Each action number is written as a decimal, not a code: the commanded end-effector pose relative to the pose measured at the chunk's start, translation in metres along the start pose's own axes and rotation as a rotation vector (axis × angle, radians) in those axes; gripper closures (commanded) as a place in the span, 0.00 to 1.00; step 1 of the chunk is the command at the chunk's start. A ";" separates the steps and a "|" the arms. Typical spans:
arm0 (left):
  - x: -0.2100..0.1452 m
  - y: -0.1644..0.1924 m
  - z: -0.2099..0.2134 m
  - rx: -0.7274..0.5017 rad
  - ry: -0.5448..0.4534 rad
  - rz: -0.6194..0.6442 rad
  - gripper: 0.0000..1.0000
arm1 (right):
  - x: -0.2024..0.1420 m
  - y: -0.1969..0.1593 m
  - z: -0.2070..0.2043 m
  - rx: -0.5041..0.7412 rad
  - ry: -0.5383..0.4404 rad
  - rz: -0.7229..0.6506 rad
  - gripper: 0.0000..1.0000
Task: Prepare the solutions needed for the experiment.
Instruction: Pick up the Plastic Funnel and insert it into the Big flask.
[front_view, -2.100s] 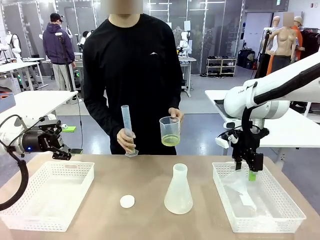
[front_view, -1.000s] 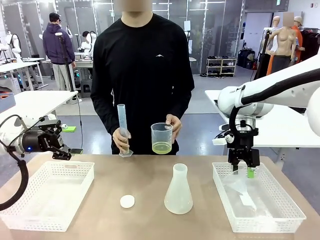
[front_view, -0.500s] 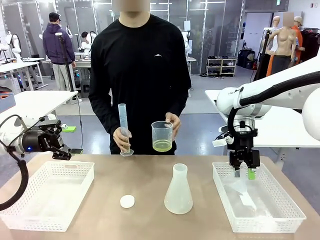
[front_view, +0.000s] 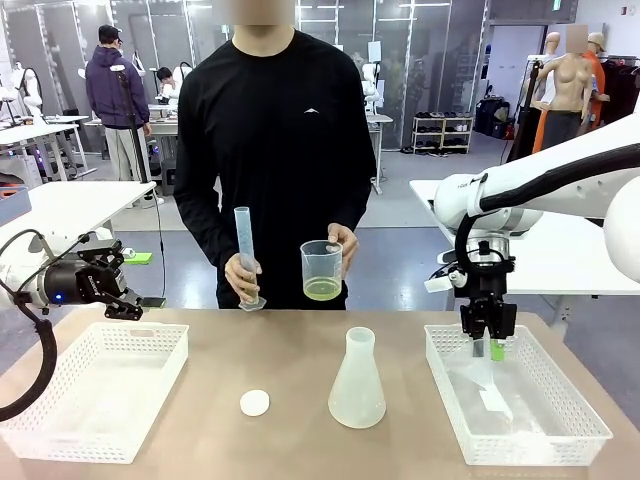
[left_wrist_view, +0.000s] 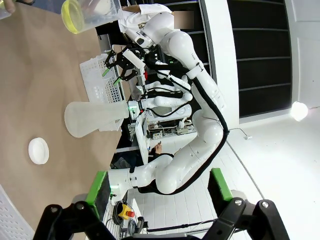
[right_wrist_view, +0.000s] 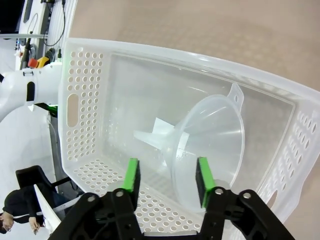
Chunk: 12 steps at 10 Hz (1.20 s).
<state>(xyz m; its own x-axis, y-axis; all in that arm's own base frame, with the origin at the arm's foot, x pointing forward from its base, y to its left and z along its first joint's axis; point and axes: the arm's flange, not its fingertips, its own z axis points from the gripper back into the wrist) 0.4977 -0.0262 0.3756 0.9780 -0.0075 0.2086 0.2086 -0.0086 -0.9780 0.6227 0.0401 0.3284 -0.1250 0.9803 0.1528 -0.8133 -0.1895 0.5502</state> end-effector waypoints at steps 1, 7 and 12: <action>-0.001 -0.001 0.000 -0.001 0.001 0.000 0.00 | 0.005 -0.002 0.005 0.002 -0.017 -0.033 0.64; -0.001 -0.001 0.000 -0.001 0.001 0.000 0.00 | 0.011 0.003 0.006 -0.025 -0.034 -0.105 1.00; -0.001 -0.001 0.000 -0.001 0.001 0.000 0.00 | 0.058 0.099 0.075 -0.294 0.070 -0.313 1.00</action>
<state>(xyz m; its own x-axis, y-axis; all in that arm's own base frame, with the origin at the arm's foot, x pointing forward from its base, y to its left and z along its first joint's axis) 0.4977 -0.0262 0.3755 0.9780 -0.0075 0.2084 0.2084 -0.0086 -0.9780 0.6071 0.0675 0.4417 0.0871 0.9960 0.0186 -0.9227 0.0736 0.3785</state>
